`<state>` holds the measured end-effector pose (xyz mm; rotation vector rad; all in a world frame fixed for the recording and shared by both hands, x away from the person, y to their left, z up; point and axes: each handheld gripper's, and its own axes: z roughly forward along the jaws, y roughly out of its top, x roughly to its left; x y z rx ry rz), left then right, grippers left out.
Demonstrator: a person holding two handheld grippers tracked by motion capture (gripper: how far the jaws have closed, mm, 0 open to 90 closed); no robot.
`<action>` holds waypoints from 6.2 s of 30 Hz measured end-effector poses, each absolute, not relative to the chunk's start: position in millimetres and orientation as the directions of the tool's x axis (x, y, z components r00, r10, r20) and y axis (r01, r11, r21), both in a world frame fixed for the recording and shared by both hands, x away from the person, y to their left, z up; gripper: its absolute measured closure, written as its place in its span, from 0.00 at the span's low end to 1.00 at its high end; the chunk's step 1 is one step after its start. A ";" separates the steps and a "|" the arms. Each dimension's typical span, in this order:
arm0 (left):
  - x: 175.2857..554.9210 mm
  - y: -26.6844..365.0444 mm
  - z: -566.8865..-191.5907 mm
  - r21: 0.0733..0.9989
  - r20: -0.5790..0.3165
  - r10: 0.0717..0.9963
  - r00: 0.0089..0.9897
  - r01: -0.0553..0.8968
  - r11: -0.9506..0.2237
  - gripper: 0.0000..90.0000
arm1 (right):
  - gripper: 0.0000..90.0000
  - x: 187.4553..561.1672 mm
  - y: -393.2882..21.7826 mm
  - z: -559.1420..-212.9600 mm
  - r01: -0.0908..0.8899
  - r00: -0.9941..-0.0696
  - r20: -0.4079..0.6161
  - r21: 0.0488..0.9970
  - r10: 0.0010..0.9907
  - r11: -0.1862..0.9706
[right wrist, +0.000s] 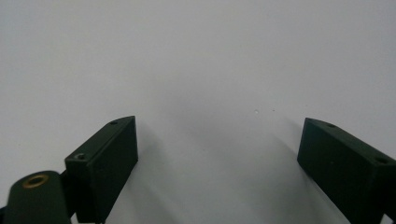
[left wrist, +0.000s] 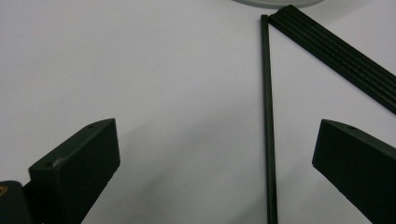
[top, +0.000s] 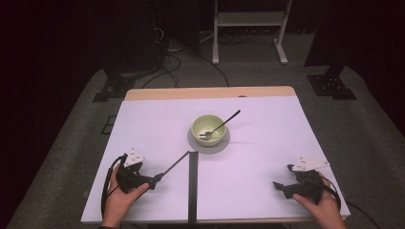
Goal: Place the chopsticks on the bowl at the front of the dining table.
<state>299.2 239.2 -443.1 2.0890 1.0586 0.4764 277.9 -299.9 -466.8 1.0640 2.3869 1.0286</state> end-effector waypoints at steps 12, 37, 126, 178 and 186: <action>310.9 229.7 -440.6 0.749 0.004 0.802 0.598 0.529 -0.398 0.00 | 0.12 277.9 -299.9 -466.8 0.507 -0.666 -0.008 0.729 0.746 0.460; 328.3 212.4 -454.5 0.716 0.013 0.796 0.606 0.550 -0.430 0.00 | 0.12 277.9 -299.9 -466.8 0.507 -0.666 -0.007 0.729 0.746 0.460; 309.8 201.3 -450.1 0.703 -0.022 0.771 0.637 0.558 -0.441 0.96 | 0.12 278.0 -299.9 -466.8 0.507 -0.666 -0.007 0.729 0.746 0.460; 317.4 200.6 -404.3 0.715 -0.138 0.781 0.609 0.607 -0.347 0.96 | 0.12 277.9 -300.0 -466.8 0.506 -0.666 -0.009 0.730 0.746 0.460; 319.0 198.2 -396.2 0.718 -0.145 0.776 0.614 0.604 -0.344 0.96 | 0.12 277.9 -300.0 -466.9 0.505 -0.666 -0.009 0.730 0.746 0.460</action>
